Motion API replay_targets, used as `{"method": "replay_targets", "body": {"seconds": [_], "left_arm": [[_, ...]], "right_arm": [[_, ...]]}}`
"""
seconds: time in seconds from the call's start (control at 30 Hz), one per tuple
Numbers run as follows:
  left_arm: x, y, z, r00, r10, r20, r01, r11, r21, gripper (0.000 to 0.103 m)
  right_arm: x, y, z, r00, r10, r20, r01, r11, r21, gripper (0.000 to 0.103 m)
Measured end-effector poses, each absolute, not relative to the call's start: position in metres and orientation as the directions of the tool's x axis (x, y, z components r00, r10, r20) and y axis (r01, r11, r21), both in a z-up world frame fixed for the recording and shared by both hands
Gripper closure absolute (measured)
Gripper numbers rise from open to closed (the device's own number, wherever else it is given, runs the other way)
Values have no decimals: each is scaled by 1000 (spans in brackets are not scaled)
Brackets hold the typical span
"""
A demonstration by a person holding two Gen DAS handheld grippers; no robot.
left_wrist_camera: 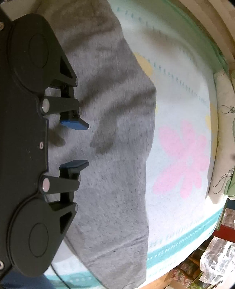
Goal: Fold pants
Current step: 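Move the right gripper to the edge of the folded grey pants, then close the right gripper on the folded pants edge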
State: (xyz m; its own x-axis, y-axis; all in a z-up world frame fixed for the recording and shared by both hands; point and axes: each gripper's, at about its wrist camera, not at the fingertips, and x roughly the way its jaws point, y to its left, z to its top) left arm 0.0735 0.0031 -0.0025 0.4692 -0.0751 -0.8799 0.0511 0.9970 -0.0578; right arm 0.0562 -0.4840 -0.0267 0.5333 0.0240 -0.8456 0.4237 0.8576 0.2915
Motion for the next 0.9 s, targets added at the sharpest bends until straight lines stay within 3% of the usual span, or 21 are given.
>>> {"method": "replay_targets", "body": {"seconds": [0.23,0.37,0.63,0.77,0.9], "left_arm": [[95,-17,-16,460,-75,-885,23,997,-72,58],[111,-26,-23,458,-87,-885,14,996,-91,58],[153,-60,-35,473,-128,-872,21,991,-133,57],[177,-59,-42,480,-157,-863,-57,976,-210,54],[188,-62,-56,488,-114,-866,-78,982,-173,53]], "right_arm": [[107,-438,-51,555,19,-831,308,924,227,78],[119,-433,-73,447,-75,-891,349,932,97,88],[111,-464,-76,481,31,-876,404,879,253,97],[108,-456,-75,481,9,-877,367,906,211,97],[109,-447,-76,481,-18,-876,335,928,165,97]]}}
